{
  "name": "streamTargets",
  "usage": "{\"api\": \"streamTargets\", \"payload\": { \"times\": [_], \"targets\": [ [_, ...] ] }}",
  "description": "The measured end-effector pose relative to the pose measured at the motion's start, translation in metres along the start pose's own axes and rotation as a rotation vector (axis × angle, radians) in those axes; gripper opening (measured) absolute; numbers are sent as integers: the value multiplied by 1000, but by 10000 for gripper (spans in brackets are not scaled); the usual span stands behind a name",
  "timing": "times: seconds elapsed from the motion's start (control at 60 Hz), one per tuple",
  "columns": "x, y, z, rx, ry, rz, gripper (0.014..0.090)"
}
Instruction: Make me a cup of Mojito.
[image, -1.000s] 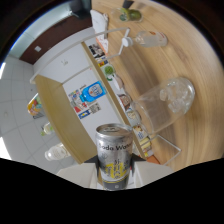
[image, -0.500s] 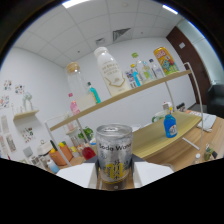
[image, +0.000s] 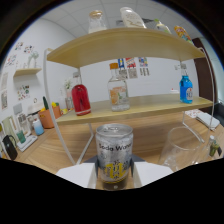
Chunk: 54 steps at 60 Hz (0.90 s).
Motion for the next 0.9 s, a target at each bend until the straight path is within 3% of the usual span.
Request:
{"api": "streamTargets", "payload": {
  "times": [0.4,0.5,0.567,0.9],
  "targets": [
    [-15,15,-14,11,-24,-135,539],
    [-19,19,-20,-40,-19,-129,663],
    [-21,19,-30,-93,-5,-137,866],
    [-19,-33,-128,-253,76,-34,859]
  ]
}}
